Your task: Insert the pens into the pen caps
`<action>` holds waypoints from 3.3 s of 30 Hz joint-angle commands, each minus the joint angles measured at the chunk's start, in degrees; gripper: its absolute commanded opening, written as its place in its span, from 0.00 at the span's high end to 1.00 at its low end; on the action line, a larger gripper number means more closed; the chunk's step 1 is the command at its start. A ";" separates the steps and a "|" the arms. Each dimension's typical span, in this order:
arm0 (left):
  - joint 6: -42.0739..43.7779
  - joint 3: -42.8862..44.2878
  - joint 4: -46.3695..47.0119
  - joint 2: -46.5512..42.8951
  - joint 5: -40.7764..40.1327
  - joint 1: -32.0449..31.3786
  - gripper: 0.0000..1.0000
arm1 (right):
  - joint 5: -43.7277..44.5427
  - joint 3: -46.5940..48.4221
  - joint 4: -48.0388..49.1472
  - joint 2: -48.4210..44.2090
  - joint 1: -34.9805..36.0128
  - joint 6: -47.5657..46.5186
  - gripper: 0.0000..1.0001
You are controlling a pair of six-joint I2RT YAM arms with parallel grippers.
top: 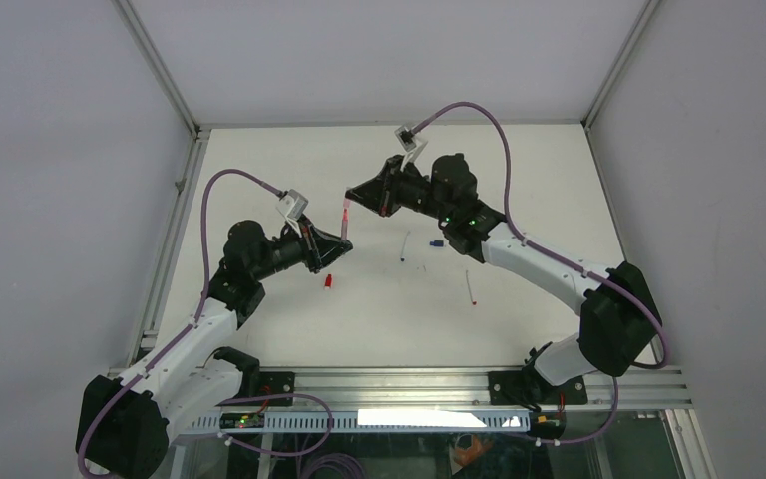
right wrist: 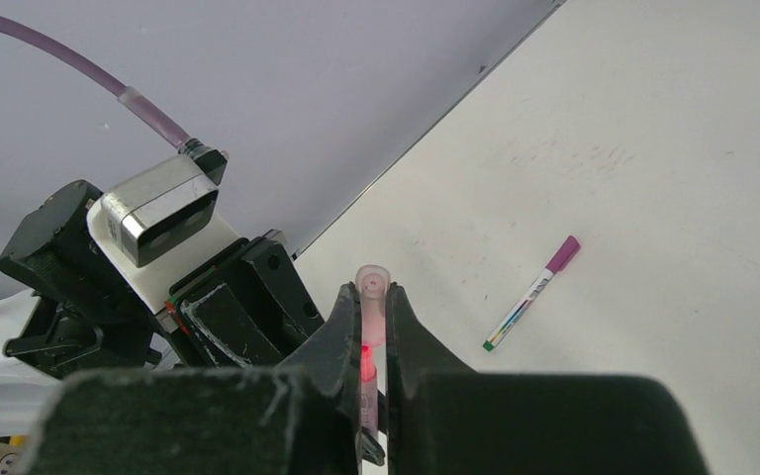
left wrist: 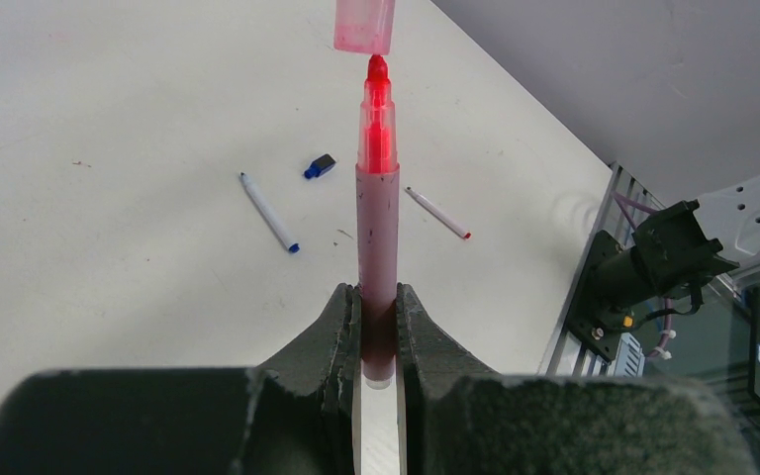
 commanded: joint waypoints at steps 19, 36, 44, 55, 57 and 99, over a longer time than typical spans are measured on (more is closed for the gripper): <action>2.42 1.75 0.61 -4.09 -2.24 -0.57 1.00 | -6.34 9.67 -24.25 2.48 3.29 -13.23 1.00; 8.97 8.10 -0.52 -2.64 -7.77 -0.57 1.00 | -9.11 5.77 -28.73 4.33 5.34 -12.30 1.00; 10.50 11.77 0.28 -1.96 -8.28 -0.57 1.00 | -7.81 2.05 -26.30 7.03 7.57 -9.56 1.00; 11.24 15.42 -2.40 -3.38 -17.37 -1.11 1.00 | 0.14 2.17 -32.85 11.42 11.49 -8.50 1.00; 11.56 15.62 -2.99 -3.74 -19.81 -1.41 1.00 | 2.60 3.20 -35.27 12.15 12.21 -8.14 1.00; 7.45 12.21 9.68 1.05 4.66 0.57 1.00 | -8.81 -6.73 -31.09 9.40 13.33 -12.58 1.00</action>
